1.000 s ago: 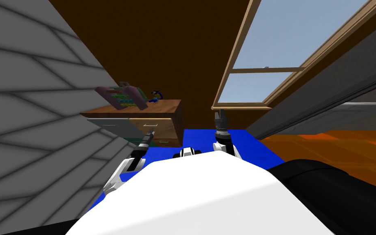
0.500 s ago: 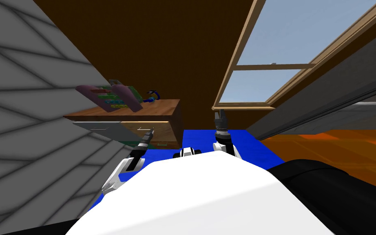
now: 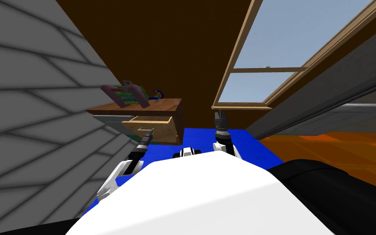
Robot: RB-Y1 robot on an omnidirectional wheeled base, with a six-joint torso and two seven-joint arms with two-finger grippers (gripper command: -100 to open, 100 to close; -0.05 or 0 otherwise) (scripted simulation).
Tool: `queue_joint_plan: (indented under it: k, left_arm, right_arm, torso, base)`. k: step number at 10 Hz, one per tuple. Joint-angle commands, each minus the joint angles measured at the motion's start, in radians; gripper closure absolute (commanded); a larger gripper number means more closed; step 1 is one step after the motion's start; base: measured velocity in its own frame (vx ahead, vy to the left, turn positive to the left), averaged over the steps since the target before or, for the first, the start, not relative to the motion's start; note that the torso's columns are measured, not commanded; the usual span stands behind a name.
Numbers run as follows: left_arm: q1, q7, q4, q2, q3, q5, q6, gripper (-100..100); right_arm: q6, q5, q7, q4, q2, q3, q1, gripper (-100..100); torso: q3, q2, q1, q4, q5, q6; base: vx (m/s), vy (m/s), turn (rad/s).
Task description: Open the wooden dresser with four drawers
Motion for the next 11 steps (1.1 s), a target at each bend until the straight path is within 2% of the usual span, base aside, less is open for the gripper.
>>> queue_joint_plan:
  k: [1,3,4,11]
  left_arm:
    - [0.019,0.008,-0.020,0.004,0.000,-0.005,-0.013,100]
    - [0.026,0.009,-0.023,0.004,-0.002,-0.006,-0.014,100]
    - [0.057,0.043,-0.068,0.024,0.007,-0.010,0.000,-100]
    - [0.156,0.157,-0.229,0.094,0.048,-0.024,0.051,-100]
  right_arm:
    - [0.000,0.000,0.000,0.000,0.000,0.000,0.000,0]
    - [0.000,0.000,0.000,0.000,0.000,0.000,0.000,0]
    - [0.000,0.000,0.000,0.000,0.000,0.000,0.000,0]
    - [0.000,0.000,0.000,0.000,0.000,0.000,0.000,0]
  torso:
    - [0.001,0.002,-0.001,-0.002,0.001,0.000]
    - [0.005,0.007,0.004,0.000,0.003,-0.001]
    - [0.002,0.002,0.002,-0.001,0.002,-0.001]
    - [0.003,0.005,0.003,-0.002,0.004,0.000]
  base:
    - [-0.165,0.032,0.075]
    - [-0.132,0.046,0.018]
    - [0.007,-0.005,0.042]
    - [0.046,-0.015,0.034]
